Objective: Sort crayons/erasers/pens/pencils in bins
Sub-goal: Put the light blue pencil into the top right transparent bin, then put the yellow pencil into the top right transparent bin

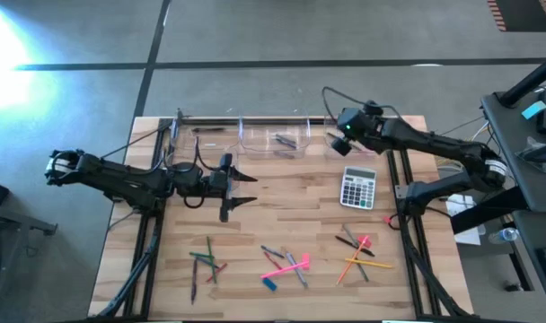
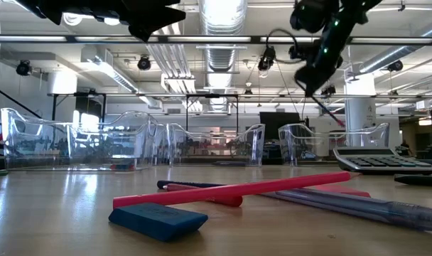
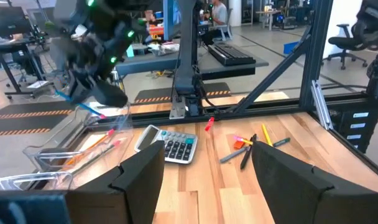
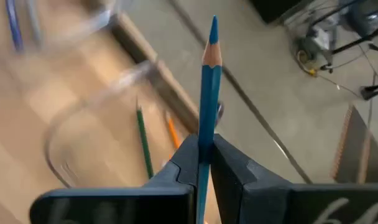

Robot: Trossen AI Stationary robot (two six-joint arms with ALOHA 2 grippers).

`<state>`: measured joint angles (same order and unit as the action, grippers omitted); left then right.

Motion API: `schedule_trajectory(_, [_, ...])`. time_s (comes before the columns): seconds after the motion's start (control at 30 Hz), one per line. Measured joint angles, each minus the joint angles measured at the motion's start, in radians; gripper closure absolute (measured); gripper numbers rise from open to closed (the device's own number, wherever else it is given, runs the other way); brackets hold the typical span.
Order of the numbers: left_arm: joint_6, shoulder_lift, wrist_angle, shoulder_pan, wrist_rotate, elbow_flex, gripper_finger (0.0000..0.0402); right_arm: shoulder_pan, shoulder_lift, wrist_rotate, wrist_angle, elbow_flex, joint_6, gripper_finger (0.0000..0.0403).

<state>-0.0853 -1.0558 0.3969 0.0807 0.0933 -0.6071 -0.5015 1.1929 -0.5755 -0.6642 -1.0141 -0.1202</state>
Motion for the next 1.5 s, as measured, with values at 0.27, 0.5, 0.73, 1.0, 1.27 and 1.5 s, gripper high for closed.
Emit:
schedule_trajectory(0.27, [0.000, -0.032, 0.014, 0.000, 0.000, 0.000, 0.0173, -0.027, 0.191, -0.117, -0.049, 0.011, -0.157, 0.0383])
schedule_trajectory(0.5, [0.000, -0.034, 0.014, 0.000, 0.000, 0.000, 0.0173, -0.036, 0.326, -0.210, -0.049, -0.007, -0.190, 0.0332])
schedule_trajectory(0.73, [-0.004, -0.034, 0.014, 0.000, 0.000, 0.000, 0.0173, -0.034, 0.316, -0.210, -0.085, -0.064, -0.141, 0.0256])
schedule_trajectory(1.0, [-0.006, -0.034, 0.013, 0.000, 0.000, 0.004, 0.0173, 0.059, 0.145, -0.015, -0.293, -0.192, 0.168, 0.0232])
schedule_trajectory(1.27, [0.001, -0.034, 0.014, 0.001, 0.000, 0.004, 0.0173, 0.264, -0.064, 0.217, -0.227, -0.115, 0.325, 0.0232])
schedule_trajectory(1.5, [0.001, -0.034, 0.014, 0.001, -0.001, 0.005, 0.0173, 0.474, -0.168, 0.223, -0.223, 0.024, 0.589, 0.0232])
